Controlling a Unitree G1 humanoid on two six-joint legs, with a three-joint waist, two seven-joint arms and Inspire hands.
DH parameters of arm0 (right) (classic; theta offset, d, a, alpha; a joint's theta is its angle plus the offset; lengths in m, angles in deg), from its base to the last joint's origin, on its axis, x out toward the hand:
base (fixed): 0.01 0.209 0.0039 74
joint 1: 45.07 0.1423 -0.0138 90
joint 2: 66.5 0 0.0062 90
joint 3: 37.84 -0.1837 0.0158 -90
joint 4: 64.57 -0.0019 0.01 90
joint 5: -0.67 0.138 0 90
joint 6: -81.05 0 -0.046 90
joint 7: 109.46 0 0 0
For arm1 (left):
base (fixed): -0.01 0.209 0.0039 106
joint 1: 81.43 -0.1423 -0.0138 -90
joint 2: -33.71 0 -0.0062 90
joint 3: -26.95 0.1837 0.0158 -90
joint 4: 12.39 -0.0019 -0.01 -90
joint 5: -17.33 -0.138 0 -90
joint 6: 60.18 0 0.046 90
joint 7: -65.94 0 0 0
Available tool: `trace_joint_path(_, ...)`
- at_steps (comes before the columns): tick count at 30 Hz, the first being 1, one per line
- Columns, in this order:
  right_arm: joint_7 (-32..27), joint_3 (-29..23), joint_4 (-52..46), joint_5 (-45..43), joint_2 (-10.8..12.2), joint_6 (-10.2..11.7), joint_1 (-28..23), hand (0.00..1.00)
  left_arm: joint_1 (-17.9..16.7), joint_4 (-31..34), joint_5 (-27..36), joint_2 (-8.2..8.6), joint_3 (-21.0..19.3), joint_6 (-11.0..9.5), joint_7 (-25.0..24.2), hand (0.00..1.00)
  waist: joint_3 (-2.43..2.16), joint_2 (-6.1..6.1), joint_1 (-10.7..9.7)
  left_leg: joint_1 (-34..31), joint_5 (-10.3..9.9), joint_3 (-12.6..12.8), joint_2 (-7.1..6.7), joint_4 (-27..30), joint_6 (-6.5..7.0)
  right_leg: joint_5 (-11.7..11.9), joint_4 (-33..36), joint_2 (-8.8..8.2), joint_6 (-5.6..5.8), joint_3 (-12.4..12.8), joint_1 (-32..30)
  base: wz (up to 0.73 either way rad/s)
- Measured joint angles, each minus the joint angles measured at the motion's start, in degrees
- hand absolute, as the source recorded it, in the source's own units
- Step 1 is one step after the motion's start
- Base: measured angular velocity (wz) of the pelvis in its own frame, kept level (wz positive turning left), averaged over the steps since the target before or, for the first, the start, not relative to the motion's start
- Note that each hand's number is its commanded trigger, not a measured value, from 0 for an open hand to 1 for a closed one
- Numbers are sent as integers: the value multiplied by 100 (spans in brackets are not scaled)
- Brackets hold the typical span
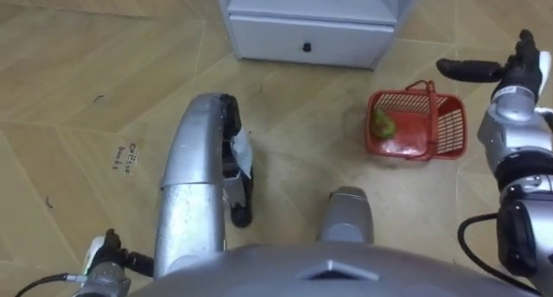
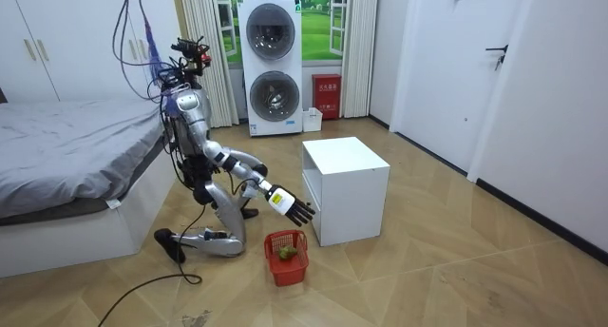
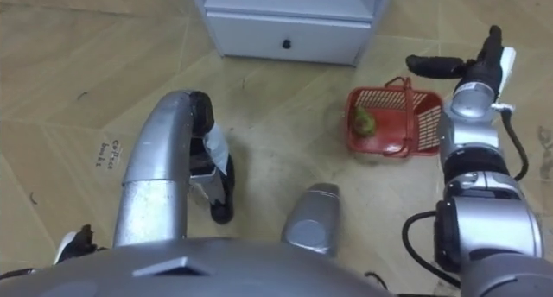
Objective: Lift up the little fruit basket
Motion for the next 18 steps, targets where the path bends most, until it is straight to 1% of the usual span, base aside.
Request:
trace_joint_path(2,1,100,26,8,-2,-7,-92,0,53,48,1,-6,115,-55,-141,0,-1,-3,-29,-17,35,-66,-137,-54,-88,-7,-2,-16,12,46,-21,-7)
trace_joint_path(3,1,107,93,21,-11,-17,-93,0,130,49,4,-7,149,-100,-200,0,-3,-8,-55,-25,0,-85,-213,-114,-150,-15,-2,-27,28,59,-54,6)
trace_joint_path(4,1,107,98,23,-20,-18,-92,0,163,51,3,-12,166,-126,-241,0,-7,-2,-67,-24,-17,-91,-209,-125,-181,-25,1,-25,51,69,-88,4)
trace_joint_path(5,11,114,113,12,-24,-17,-82,0,215,53,6,-25,185,-148,-276,0,-27,32,-77,-42,-25,-103,-204,-125,-194,-26,17,-30,53,101,-154,-5)
trace_joint_path(6,39,172,142,11,-24,-18,-76,0,234,53,13,-41,241,-149,-280,0,-19,10,-76,-48,-24,-117,-204,-109,-195,-27,20,-46,56,124,-170,-9)
trace_joint_path(8,105,224,176,11,-39,-18,-59,0,229,45,14,-43,346,-136,-306,0,-22,7,-77,-44,-24,-131,-203,-96,-195,-28,22,-44,56,137,-205,-6)
trace_joint_path(10,189,247,206,22,-85,-20,-38,0,227,52,18,-43,374,-130,-360,0,-22,33,-71,-48,-25,-134,-203,-102,-195,-28,51,-36,56,156,-233,-2)
trace_joint_path(11,232,249,208,37,-115,-22,-38,0,229,59,11,-40,401,-123,-385,0,-20,81,-69,-50,-36,-134,-200,-113,-210,-28,75,-31,56,163,-251,0)
trace_joint_path(12,238,249,217,47,-141,-27,-37,0,232,62,9,-39,473,-119,-403,0,-39,151,-63,-56,-96,-135,-192,-136,-250,-28,107,-23,57,184,-300,0)
trace_joint_path(13,240,249,222,47,-151,-32,-37,0,236,63,9,-39,500,-119,-410,0,-48,184,-59,-54,-142,-135,-192,-160,-295,-30,125,-23,62,202,-330,0)
trace_joint_path(14,247,265,267,47,-168,-34,-35,0,251,59,14,-39,510,-120,-430,0,-48,259,-58,-54,-196,-133,-192,-195,-331,-39,150,-23,81,218,-364,0)
trace_joint_path(15,286,306,373,50,-168,-48,-4,0,253,59,21,-60,513,-125,-451,0,-46,288,-50,-56,-224,-114,-190,-227,-382,-40,188,-25,82,269,-425,0)
trace_joint_path(18,376,310,504,67,-168,-172,9,0,252,58,161,-65,558,-121,-519,0,-33,384,-34,-58,-224,-114,-181,-240,-383,-40,197,-32,83,275,-444,0)
